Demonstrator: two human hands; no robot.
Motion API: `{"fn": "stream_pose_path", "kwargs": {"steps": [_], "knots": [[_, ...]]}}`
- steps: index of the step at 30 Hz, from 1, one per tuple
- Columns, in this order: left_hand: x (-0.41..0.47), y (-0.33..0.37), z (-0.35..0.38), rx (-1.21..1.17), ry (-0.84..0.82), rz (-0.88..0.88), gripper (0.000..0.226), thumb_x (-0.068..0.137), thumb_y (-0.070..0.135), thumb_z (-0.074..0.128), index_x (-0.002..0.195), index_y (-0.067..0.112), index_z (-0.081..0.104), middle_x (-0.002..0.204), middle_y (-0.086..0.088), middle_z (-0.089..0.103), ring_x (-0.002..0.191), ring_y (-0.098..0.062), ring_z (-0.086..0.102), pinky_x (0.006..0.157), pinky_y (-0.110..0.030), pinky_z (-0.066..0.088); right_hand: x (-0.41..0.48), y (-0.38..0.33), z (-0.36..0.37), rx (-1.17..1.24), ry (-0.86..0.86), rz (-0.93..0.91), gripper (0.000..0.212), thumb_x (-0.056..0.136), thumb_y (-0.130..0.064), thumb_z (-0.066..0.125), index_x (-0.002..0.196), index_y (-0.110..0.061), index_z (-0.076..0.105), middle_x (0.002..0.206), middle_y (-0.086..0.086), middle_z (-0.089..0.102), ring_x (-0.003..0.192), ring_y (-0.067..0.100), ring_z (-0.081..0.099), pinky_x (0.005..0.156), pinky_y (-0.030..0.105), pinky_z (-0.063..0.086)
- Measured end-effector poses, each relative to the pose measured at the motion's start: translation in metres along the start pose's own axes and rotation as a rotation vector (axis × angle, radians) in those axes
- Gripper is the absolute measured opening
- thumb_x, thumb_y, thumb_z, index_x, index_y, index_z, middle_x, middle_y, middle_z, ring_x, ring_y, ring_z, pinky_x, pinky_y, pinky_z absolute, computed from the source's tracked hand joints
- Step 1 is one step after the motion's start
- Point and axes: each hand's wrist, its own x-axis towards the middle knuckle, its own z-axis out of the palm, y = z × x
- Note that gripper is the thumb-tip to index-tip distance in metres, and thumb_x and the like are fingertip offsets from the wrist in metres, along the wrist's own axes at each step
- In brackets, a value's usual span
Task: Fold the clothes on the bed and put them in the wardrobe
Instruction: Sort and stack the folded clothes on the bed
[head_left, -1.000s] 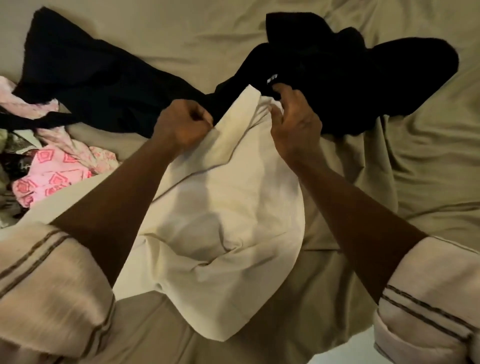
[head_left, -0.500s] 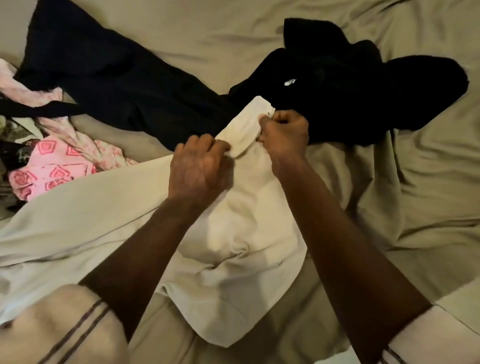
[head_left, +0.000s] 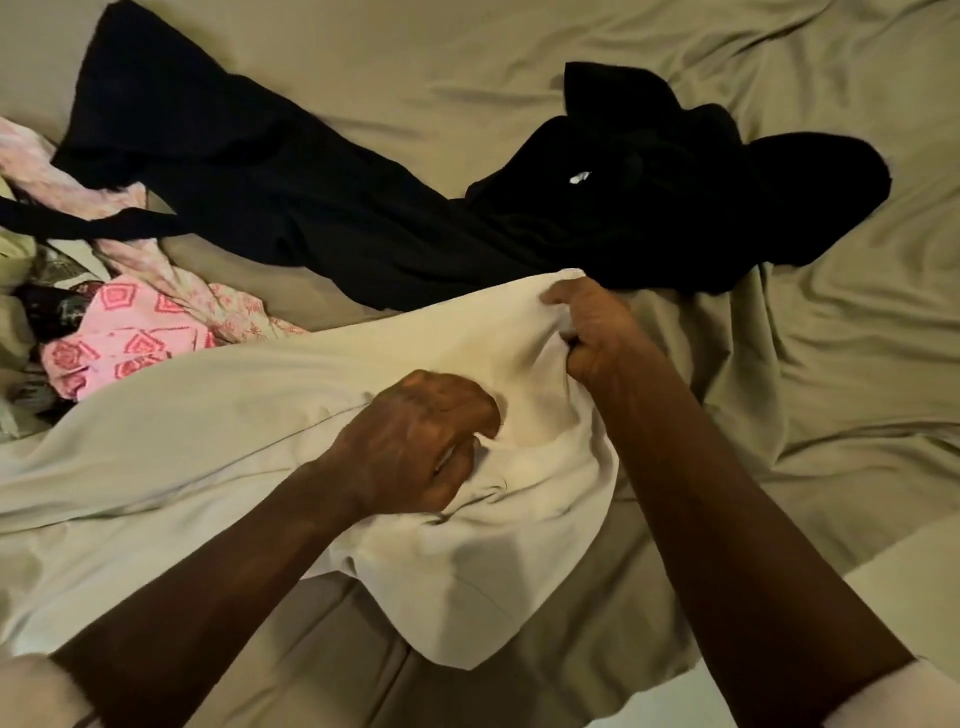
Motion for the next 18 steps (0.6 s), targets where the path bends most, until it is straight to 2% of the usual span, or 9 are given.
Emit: {"fn": "stream_pose_path", "kwargs": {"steps": [2, 4, 6, 8, 10, 11, 13, 16, 18], "knots": [[0.001, -0.003, -0.004, -0.03, 0.1, -0.156, 0.028, 0.095, 0.036, 0.057, 0.111, 0.017, 0.07, 0.115, 0.001, 0.07, 0.11, -0.023, 0.064, 0.096, -0.042, 0.047, 0.012, 0.007, -0.008, 0.029, 0.065, -0.066, 0.052, 0.069, -0.008, 0.067, 0.121, -0.008, 0.067, 0.113, 0.015, 0.072, 0.096, 0.028, 0.066, 0.088, 0.045, 0.059], [0.01, -0.016, -0.011, -0.035, 0.241, -0.405, 0.032, 0.101, 0.043, 0.05, 0.116, 0.019, 0.066, 0.116, 0.001, 0.067, 0.109, -0.022, 0.06, 0.096, -0.043, 0.044, 0.029, 0.014, -0.014, 0.05, 0.056, -0.114, 0.06, 0.059, -0.02, 0.071, 0.119, -0.018, 0.069, 0.12, 0.01, 0.071, 0.11, 0.03, 0.065, 0.096, 0.049, 0.057], [0.022, -0.043, -0.014, 0.013, 0.273, -0.67, 0.034, 0.102, 0.043, 0.049, 0.122, 0.019, 0.063, 0.118, -0.005, 0.064, 0.112, -0.027, 0.059, 0.096, -0.046, 0.045, 0.024, 0.01, -0.014, 0.009, 0.024, -0.143, 0.053, 0.071, -0.029, 0.082, 0.12, -0.016, 0.067, 0.119, 0.006, 0.071, 0.111, 0.028, 0.065, 0.1, 0.049, 0.054], [0.031, -0.07, -0.016, 0.069, 0.138, -0.842, 0.037, 0.102, 0.048, 0.052, 0.123, 0.02, 0.063, 0.121, -0.009, 0.064, 0.115, -0.033, 0.059, 0.097, -0.049, 0.048, 0.024, 0.007, -0.009, -0.011, 0.048, -0.234, 0.04, 0.089, -0.021, 0.079, 0.125, -0.014, 0.063, 0.112, -0.001, 0.067, 0.102, 0.016, 0.063, 0.092, 0.033, 0.057], [0.038, -0.088, -0.02, 0.083, 0.022, -0.853, 0.036, 0.101, 0.05, 0.056, 0.117, 0.02, 0.065, 0.115, -0.009, 0.066, 0.107, -0.031, 0.061, 0.09, -0.045, 0.049, 0.032, 0.002, -0.006, 0.016, 0.126, -0.374, 0.036, 0.096, -0.011, 0.071, 0.129, -0.016, 0.059, 0.106, -0.01, 0.061, 0.092, 0.002, 0.059, 0.073, 0.011, 0.052], [0.042, -0.093, -0.023, 0.046, 0.016, -0.843, 0.033, 0.102, 0.048, 0.056, 0.115, 0.019, 0.064, 0.11, -0.008, 0.067, 0.102, -0.029, 0.062, 0.085, -0.042, 0.048, 0.035, -0.001, -0.005, 0.005, 0.158, -0.449, 0.037, 0.097, -0.01, 0.069, 0.132, -0.017, 0.057, 0.109, -0.01, 0.062, 0.092, 0.001, 0.06, 0.074, 0.009, 0.052], [0.047, -0.098, -0.027, -0.081, 0.085, -0.825, 0.026, 0.103, 0.044, 0.056, 0.11, 0.02, 0.059, 0.104, -0.005, 0.067, 0.098, -0.025, 0.064, 0.083, -0.04, 0.046, 0.036, -0.002, -0.001, -0.08, 0.186, -0.532, 0.041, 0.099, -0.018, 0.068, 0.137, -0.02, 0.052, 0.117, -0.003, 0.067, 0.101, 0.008, 0.066, 0.091, 0.023, 0.057], [0.035, -0.088, -0.027, 0.206, 0.233, -0.757, 0.027, 0.102, 0.046, 0.056, 0.113, 0.021, 0.056, 0.11, -0.005, 0.059, 0.105, -0.026, 0.057, 0.093, -0.044, 0.04, 0.025, 0.01, 0.002, -0.313, 0.268, -0.616, 0.053, 0.098, -0.036, 0.067, 0.142, -0.023, 0.042, 0.127, 0.001, 0.065, 0.111, 0.02, 0.066, 0.099, 0.04, 0.054], [0.016, -0.067, -0.026, 0.28, 0.369, -0.742, 0.026, 0.1, 0.043, 0.057, 0.11, 0.018, 0.058, 0.106, -0.006, 0.056, 0.102, -0.027, 0.052, 0.087, -0.038, 0.031, 0.009, 0.023, 0.001, -0.467, 0.3, -0.637, 0.06, 0.097, -0.043, 0.064, 0.146, -0.023, 0.036, 0.138, 0.004, 0.06, 0.121, 0.029, 0.063, 0.101, 0.045, 0.053]]}}
